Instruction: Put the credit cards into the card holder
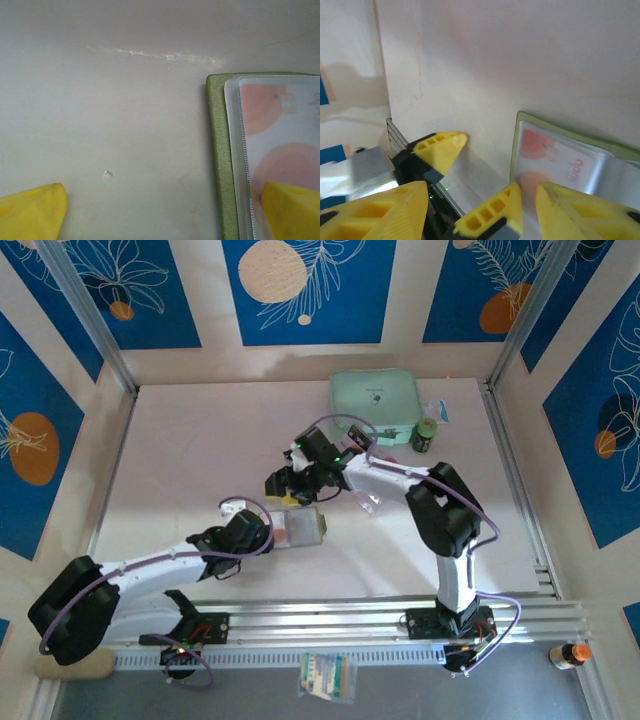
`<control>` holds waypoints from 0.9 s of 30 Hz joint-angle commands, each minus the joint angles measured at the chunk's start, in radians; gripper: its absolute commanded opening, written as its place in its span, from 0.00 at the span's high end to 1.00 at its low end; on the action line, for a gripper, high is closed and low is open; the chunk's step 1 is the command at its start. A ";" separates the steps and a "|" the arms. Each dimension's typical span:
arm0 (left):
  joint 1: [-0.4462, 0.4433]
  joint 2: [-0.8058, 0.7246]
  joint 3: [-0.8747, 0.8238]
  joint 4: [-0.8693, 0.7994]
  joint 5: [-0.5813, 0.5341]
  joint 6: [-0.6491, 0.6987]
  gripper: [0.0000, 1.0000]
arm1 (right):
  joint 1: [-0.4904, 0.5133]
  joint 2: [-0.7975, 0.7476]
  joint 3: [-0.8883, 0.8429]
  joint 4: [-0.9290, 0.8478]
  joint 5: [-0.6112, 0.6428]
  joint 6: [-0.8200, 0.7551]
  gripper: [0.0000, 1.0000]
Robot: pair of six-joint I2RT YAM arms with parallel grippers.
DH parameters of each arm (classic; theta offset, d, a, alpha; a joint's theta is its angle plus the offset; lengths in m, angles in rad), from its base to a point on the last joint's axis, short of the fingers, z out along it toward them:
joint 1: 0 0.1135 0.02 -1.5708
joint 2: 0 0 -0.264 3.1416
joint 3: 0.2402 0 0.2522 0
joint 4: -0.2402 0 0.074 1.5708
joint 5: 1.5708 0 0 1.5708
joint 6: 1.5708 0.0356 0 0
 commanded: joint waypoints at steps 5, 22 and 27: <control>0.007 -0.004 -0.017 0.004 -0.001 0.001 0.01 | -0.123 -0.153 0.037 -0.322 0.233 -0.279 0.43; 0.008 -0.024 -0.026 0.001 -0.004 0.001 0.01 | -0.303 -0.210 0.116 -0.608 0.837 -0.648 0.59; 0.009 -0.023 -0.026 0.001 -0.005 0.002 0.01 | -0.304 -0.189 0.117 -0.609 0.874 -0.673 0.68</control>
